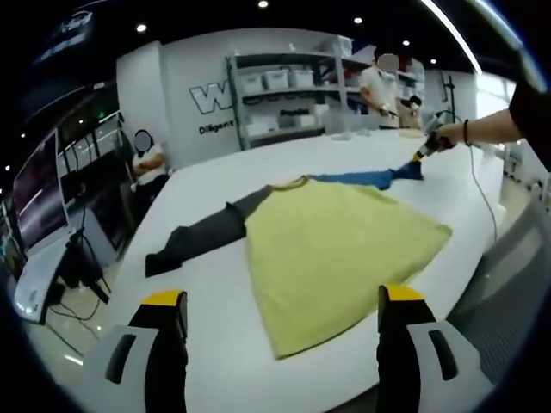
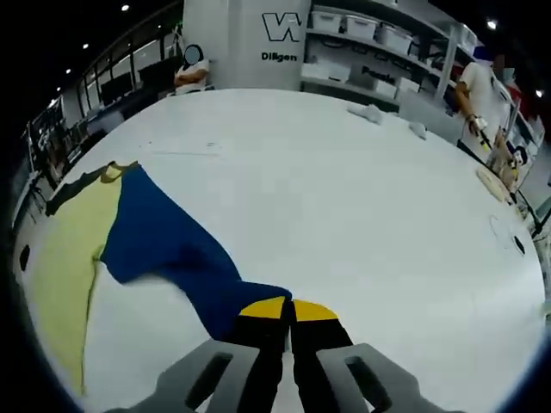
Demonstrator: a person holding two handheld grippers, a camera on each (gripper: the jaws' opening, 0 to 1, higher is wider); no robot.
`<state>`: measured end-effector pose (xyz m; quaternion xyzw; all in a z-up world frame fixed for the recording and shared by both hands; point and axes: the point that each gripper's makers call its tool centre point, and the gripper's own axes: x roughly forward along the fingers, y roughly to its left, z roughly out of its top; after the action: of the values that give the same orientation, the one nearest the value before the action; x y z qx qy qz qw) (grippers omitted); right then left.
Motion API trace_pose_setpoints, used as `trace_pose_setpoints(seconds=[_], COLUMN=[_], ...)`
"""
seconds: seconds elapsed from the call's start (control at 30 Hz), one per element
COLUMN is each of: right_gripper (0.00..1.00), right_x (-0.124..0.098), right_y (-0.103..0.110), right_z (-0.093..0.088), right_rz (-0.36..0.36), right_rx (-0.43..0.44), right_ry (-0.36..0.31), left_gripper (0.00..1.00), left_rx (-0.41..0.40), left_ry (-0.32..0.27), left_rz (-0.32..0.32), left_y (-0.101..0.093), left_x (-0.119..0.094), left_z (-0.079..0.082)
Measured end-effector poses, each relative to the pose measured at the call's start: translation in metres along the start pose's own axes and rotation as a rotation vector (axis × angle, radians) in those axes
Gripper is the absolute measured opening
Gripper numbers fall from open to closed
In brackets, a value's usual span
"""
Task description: Fold the garment on the visible template until the final outline fits inside the template.
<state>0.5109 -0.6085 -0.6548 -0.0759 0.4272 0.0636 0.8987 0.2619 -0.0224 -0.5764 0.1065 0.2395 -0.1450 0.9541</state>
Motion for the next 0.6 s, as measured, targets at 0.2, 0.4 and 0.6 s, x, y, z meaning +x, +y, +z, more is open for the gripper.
trace_pose_setpoints(seconds=[0.2, 0.4, 0.6], right_gripper=[0.00, 0.00, 0.00], right_x=[0.014, 0.031, 0.034], right_y=[-0.002, -0.019, -0.028], right_z=[-0.010, -0.012, -0.001], right_rz=[-0.020, -0.032, -0.056], right_rx=[0.002, -0.004, 0.153], right_ry=[0.047, 0.090, 0.028], left_gripper=[0.89, 0.89, 0.91], left_rx=[0.007, 0.004, 0.007], left_ry=[0.018, 0.017, 0.018], left_rz=[-0.006, -0.012, -0.025], left_y=[0.000, 0.000, -0.004], left_x=[0.001, -0.001, 0.002], left_z=[-0.004, -0.004, -0.004])
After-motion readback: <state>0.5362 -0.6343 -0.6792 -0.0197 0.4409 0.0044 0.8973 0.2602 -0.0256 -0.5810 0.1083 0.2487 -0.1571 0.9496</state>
